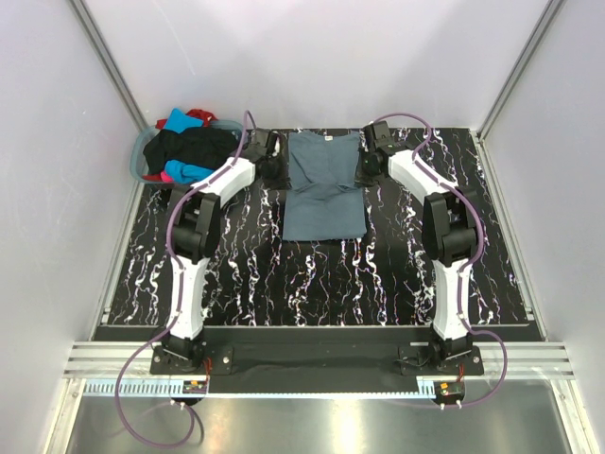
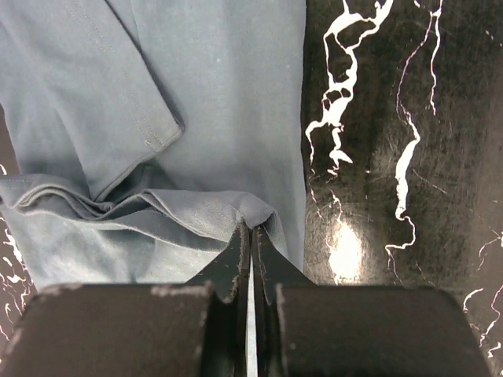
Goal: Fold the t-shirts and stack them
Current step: Fold the tshirt
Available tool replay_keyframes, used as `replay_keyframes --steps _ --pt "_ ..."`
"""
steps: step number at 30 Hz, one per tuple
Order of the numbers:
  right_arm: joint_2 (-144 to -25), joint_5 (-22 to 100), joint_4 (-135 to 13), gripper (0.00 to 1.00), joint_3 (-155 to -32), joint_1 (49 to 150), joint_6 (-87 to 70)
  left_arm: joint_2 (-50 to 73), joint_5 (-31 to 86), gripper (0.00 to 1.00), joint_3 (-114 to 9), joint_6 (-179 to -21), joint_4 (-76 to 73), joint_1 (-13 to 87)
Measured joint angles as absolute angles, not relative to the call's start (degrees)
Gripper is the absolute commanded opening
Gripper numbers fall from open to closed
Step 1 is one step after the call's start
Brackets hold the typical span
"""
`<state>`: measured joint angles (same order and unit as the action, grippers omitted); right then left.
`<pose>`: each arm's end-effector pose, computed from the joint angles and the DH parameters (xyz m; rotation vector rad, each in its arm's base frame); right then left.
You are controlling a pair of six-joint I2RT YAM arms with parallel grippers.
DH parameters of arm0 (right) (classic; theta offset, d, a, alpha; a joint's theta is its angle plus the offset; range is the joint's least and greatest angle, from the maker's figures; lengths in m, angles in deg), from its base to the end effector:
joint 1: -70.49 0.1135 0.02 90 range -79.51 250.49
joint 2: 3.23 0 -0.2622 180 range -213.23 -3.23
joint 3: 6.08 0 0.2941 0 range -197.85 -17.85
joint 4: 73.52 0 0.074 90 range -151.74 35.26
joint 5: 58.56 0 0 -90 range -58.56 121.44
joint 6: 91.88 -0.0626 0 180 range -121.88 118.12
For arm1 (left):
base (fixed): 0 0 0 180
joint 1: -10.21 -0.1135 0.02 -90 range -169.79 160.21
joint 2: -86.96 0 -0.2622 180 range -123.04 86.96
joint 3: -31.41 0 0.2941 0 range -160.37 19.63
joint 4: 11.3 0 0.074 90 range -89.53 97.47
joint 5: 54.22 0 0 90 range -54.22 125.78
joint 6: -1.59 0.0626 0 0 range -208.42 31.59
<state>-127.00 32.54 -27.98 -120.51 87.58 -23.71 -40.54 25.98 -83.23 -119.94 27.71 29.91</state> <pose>0.5106 0.1582 0.1720 0.0979 2.5525 0.2924 0.5143 -0.1955 0.1493 -0.1878 2.5469 -0.5787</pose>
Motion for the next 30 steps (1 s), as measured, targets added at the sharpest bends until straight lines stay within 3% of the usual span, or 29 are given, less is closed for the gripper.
replay_keyframes --steps 12,14,20,24,30 --pt "-128.00 31.95 -29.03 0.01 -122.52 87.07 -22.62 -41.74 24.23 0.06 -83.52 -120.18 23.30 28.32" --pt "-128.16 31.93 -29.16 0.05 -122.54 86.92 -22.62 -41.74 23.81 0.12 -83.54 -120.18 22.69 28.32" --pt "-128.94 31.60 -28.97 0.32 -123.54 86.22 -22.53 -41.68 22.46 0.41 -83.54 -119.16 21.90 27.90" --pt "-127.68 31.04 -28.31 0.39 -123.19 85.52 -22.94 -38.42 23.97 0.45 -80.81 -118.26 22.60 27.62" --pt "-116.44 35.84 -27.74 0.36 -112.81 85.06 -24.76 -21.09 26.37 0.46 -66.93 -118.44 21.77 30.55"
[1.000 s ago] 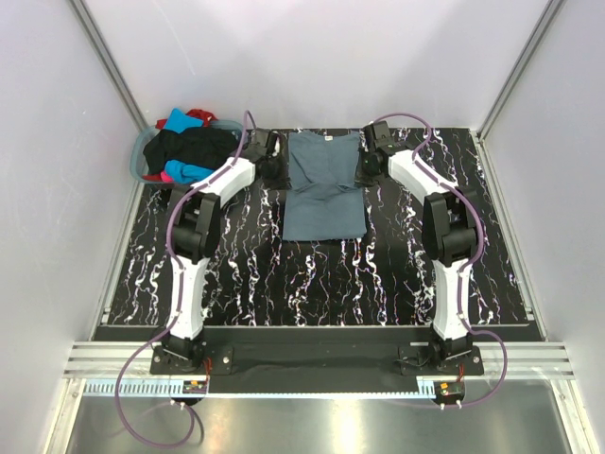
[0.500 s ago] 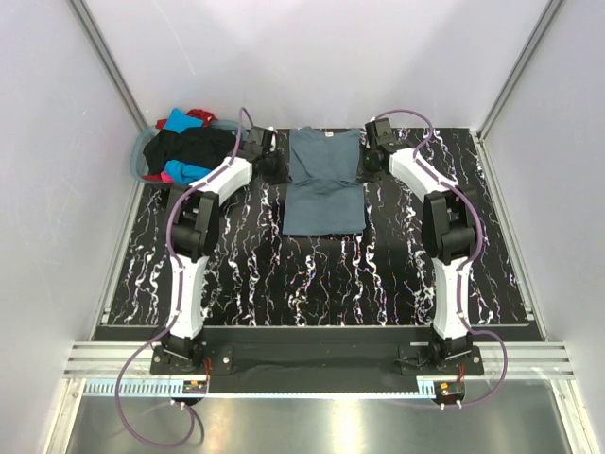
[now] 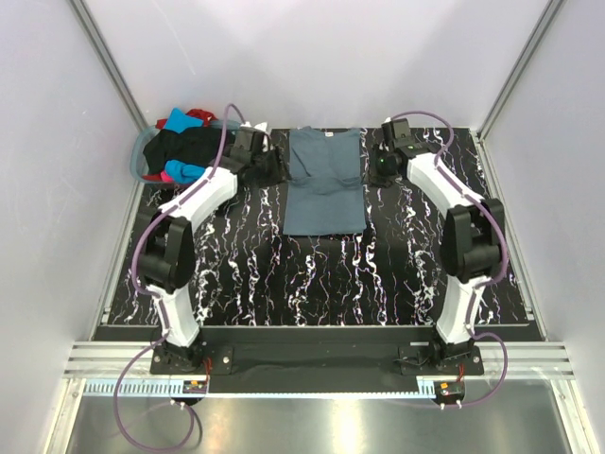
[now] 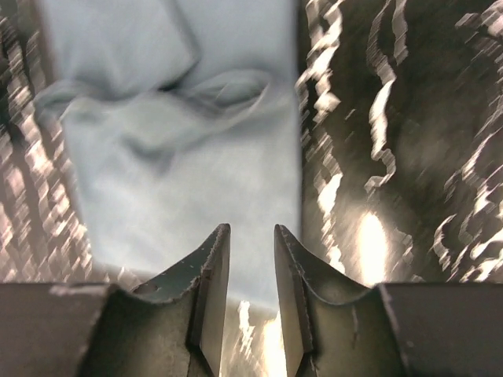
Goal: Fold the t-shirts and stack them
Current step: Fold the tshirt
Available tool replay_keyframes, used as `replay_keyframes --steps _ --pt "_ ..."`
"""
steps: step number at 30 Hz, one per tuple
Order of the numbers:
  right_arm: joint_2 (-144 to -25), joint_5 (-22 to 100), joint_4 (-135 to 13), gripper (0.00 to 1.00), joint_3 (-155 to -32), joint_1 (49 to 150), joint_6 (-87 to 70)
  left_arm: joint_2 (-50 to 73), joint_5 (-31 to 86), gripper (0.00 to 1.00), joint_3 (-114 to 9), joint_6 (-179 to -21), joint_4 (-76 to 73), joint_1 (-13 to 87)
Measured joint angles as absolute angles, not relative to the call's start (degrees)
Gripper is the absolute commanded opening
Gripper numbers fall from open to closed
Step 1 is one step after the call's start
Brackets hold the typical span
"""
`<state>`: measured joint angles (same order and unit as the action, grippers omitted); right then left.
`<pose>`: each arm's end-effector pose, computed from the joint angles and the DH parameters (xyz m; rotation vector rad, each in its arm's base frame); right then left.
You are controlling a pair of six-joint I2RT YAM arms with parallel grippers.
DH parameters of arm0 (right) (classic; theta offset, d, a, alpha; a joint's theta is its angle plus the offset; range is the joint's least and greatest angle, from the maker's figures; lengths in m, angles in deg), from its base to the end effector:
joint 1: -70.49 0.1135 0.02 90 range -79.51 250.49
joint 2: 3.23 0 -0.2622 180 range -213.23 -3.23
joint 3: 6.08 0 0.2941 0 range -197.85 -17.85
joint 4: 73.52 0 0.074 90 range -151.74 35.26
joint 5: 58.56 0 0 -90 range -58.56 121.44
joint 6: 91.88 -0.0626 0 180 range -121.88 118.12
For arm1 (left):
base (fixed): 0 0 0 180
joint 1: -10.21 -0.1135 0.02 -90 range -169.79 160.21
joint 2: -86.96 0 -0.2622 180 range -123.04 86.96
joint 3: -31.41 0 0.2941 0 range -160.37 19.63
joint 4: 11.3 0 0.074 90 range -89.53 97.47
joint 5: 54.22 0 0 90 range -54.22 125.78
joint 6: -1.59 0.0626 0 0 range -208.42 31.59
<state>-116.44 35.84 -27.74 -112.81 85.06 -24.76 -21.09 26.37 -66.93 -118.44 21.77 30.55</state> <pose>0.4818 0.1302 0.2134 0.1494 2.5127 0.3677 0.4566 -0.1802 0.2210 -0.1162 2.3881 -0.6224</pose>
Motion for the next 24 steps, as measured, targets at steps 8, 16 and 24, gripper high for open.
replay_keyframes --steps 8,16,24 --pt "-112.18 45.15 -27.66 0.33 -105.14 85.13 -25.63 -29.20 21.43 0.42 -70.58 -118.41 17.46 34.18" --pt "-122.56 46.03 -28.88 0.31 -110.23 85.02 -25.24 -41.96 21.56 0.41 -78.65 -117.69 21.55 33.08" --pt "-131.44 45.46 -29.45 0.31 -122.95 83.60 -25.26 -43.14 23.66 0.42 -85.77 -115.83 21.75 32.23"
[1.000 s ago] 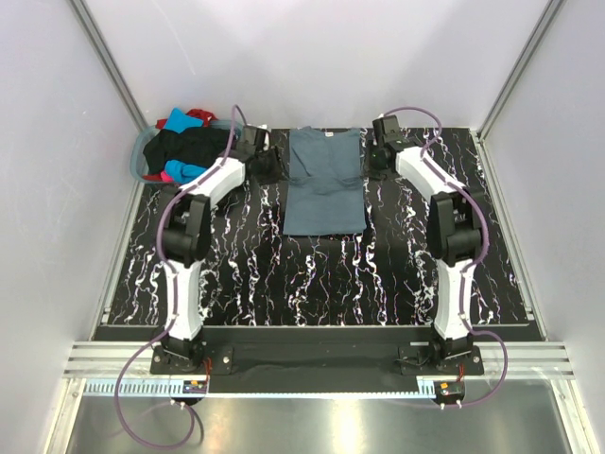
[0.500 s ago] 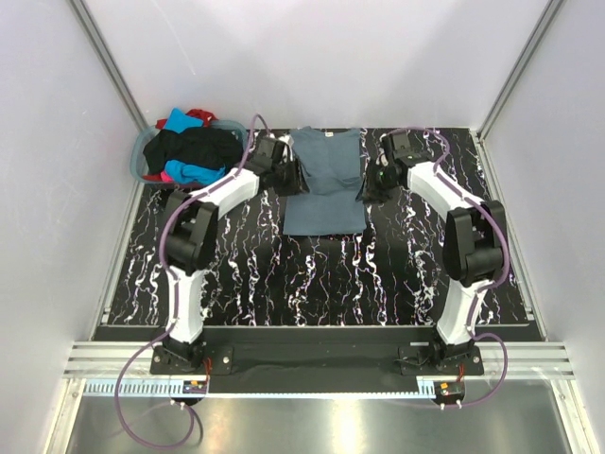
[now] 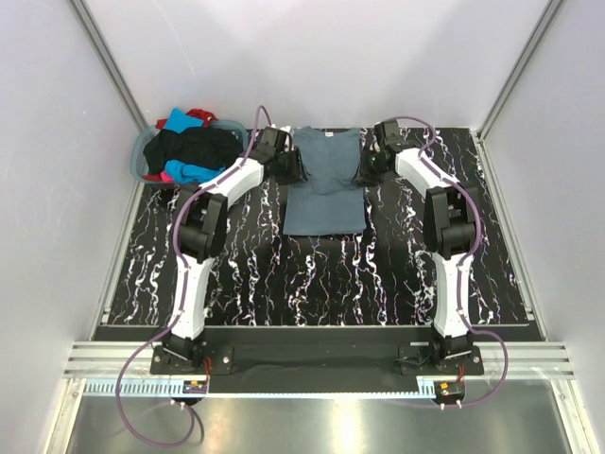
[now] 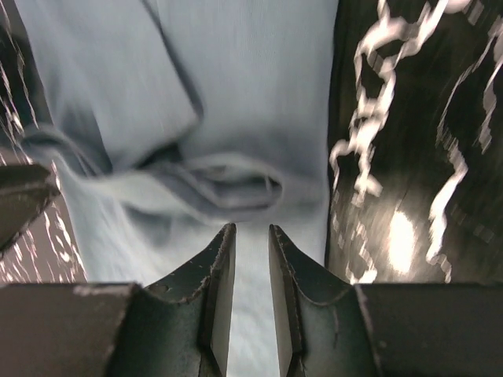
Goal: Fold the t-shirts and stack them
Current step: Fold the tshirt
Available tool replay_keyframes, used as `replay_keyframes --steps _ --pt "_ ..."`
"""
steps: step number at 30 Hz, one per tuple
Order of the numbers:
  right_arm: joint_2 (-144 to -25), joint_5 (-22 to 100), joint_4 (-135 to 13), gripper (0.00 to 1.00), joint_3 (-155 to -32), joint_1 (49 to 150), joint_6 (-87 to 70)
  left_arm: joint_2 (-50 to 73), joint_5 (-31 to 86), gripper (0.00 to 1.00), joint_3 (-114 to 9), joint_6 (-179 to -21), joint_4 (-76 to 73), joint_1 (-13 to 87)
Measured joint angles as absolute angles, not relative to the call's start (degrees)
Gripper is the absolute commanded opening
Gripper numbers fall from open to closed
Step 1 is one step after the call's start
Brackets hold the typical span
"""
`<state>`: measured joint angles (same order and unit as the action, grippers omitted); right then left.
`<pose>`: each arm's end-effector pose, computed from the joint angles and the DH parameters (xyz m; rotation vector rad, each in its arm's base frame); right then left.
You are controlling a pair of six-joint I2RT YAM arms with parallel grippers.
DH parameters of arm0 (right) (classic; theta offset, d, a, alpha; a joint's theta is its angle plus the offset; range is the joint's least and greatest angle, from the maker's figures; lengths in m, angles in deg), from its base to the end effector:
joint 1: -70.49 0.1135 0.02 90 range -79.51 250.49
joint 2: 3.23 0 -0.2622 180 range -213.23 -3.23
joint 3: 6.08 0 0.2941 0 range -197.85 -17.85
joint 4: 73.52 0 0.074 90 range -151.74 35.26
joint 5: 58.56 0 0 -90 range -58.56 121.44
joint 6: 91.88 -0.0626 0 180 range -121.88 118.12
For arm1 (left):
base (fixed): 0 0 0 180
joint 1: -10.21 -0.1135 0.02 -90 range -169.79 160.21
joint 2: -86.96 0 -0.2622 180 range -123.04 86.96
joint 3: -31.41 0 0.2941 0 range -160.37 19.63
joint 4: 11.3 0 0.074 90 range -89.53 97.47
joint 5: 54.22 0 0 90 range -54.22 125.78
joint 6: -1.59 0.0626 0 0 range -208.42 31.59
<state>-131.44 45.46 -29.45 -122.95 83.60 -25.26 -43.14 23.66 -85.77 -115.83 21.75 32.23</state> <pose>0.5293 0.1388 0.1508 0.1330 2.5870 0.5546 0.5230 -0.2257 0.1511 -0.0104 2.4523 -0.6505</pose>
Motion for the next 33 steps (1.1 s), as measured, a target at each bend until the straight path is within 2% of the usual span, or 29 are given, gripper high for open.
replay_keyframes --steps 14,19,27,30,33 --pt "-139.30 43.91 -28.05 0.30 -133.79 80.41 -25.24 -50.03 23.59 0.43 -94.84 -114.22 24.09 28.54" --pt "-137.93 42.75 -25.06 0.36 -136.50 79.99 -25.06 -47.58 22.72 0.45 -97.53 -112.03 27.67 27.36" --pt "-119.20 46.31 -22.89 0.41 -118.04 80.38 -26.20 -29.07 21.39 0.44 -83.13 -111.94 29.35 29.13" --pt "-110.96 49.13 -25.60 0.50 -107.17 81.37 -26.96 -24.56 21.30 0.44 -76.87 -112.12 27.45 32.78" --pt "-107.59 52.19 -27.98 0.45 -100.03 82.02 -27.31 -23.93 19.88 0.44 -71.69 -113.34 25.35 36.19"
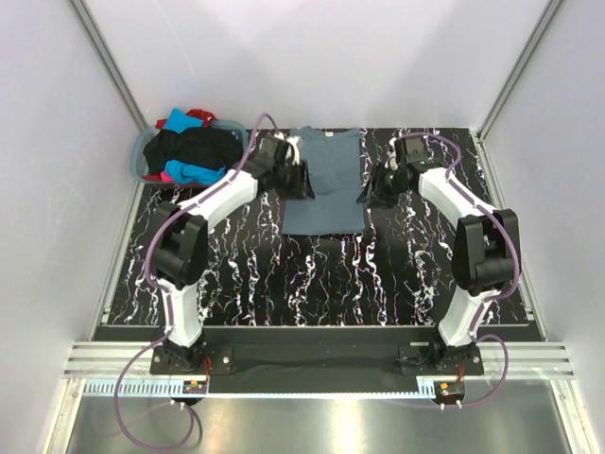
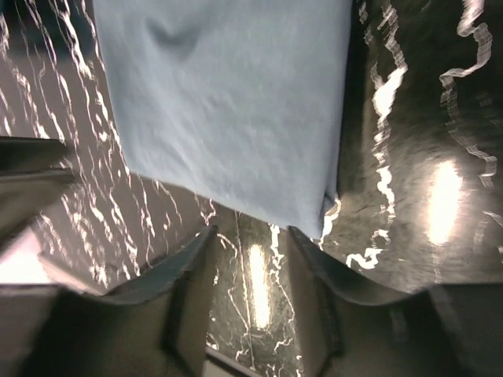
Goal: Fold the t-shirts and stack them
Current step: Fold the tshirt
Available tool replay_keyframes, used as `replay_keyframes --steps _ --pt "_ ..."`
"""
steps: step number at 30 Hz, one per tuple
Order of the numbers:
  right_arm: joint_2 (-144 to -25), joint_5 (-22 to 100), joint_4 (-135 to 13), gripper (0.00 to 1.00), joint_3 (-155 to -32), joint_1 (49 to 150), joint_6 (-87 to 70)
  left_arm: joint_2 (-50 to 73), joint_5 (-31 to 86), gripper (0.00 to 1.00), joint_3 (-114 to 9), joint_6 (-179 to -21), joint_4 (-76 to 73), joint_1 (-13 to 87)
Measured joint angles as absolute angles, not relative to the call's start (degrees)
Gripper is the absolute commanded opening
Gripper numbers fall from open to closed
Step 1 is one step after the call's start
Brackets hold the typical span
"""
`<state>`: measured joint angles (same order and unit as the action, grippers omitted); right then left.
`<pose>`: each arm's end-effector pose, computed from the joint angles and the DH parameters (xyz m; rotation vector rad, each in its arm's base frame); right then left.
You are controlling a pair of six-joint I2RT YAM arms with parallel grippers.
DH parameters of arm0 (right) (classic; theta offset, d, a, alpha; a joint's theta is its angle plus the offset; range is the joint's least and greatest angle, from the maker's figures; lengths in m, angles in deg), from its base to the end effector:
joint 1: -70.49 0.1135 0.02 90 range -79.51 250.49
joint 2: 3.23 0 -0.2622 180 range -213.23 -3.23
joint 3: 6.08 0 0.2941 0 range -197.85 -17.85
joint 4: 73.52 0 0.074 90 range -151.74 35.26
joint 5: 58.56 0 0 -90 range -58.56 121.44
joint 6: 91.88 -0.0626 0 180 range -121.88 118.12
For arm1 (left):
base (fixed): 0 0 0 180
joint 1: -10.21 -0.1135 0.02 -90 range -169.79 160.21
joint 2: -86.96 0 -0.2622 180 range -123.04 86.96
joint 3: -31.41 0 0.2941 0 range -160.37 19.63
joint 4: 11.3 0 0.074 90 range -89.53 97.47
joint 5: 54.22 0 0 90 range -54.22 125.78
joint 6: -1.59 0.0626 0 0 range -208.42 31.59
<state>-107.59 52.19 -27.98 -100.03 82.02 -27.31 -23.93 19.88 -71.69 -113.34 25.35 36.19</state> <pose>0.4350 0.1114 0.2046 0.1701 2.6018 0.7047 0.4426 -0.2348 0.2246 0.1651 2.4329 -0.7463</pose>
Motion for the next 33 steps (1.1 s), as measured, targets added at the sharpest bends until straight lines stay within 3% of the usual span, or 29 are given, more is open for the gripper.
replay_keyframes --steps 2,5,16,33 --pt "-107.85 53.96 -29.73 0.32 -97.84 82.37 -27.45 -25.11 18.74 0.44 -68.57 -114.54 24.50 37.37" --pt "-109.75 56.04 -31.59 0.27 -96.90 83.12 -27.58 -28.35 18.24 0.44 -66.93 -115.70 23.93 37.08" --pt "-117.64 54.88 -39.37 0.29 -90.98 84.65 -27.58 -30.51 22.89 0.43 -60.72 -118.76 19.93 35.77" --pt "-108.68 54.09 -39.85 0.31 -89.36 84.78 -27.62 -25.26 26.48 0.44 -58.65 -119.59 21.84 36.23"
